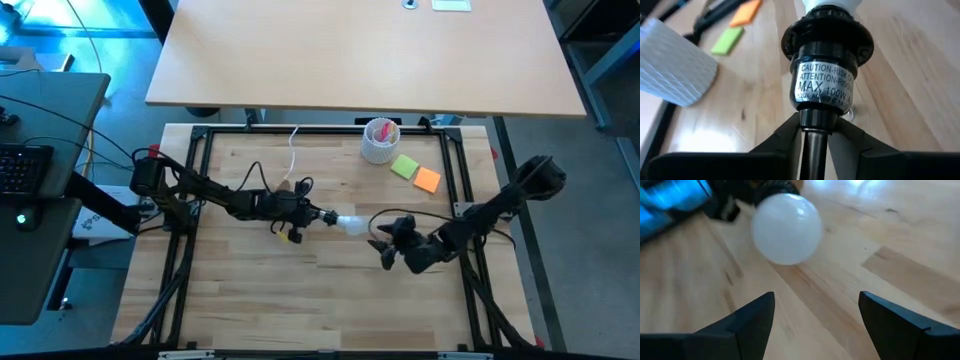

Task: Screw lightbulb
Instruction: Remove the lightbulb from the lamp

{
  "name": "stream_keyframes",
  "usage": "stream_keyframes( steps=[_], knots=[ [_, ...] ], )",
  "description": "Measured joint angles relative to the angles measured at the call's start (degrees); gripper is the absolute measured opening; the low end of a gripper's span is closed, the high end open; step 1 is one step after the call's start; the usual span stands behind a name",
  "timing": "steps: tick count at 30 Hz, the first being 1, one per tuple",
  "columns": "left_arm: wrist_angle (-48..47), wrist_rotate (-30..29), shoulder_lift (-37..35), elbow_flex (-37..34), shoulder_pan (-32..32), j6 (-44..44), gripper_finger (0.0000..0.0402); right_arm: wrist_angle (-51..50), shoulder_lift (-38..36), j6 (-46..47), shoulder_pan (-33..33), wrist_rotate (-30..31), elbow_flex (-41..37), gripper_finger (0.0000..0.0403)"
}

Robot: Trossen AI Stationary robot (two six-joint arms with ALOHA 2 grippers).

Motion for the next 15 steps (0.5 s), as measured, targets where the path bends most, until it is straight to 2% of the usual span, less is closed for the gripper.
stream_keyframes(
  steps=[3,8,13,15],
  knots=[
    [2.7,0.0,0.0,0.0,0.1,1.4,0.0055,13.4,0.0,0.6,1.2,3.5,-5.8,0.0285],
    [6.9,0.2,-0.1,0.1,1.5,6.4,0.0022,30.9,0.0,-13.0,0.1,3.5,-7.9,0.0285],
    [7.7,0.2,-0.4,0.1,4.7,10.0,0.0019,38.2,0.0,-23.9,-4.0,5.5,-5.6,0.0285],
    [7.5,0.1,-1.0,0.1,5.7,9.9,0.0019,38.9,-0.2,-30.2,-5.6,2.7,-4.0,0.0285]
  ],
)
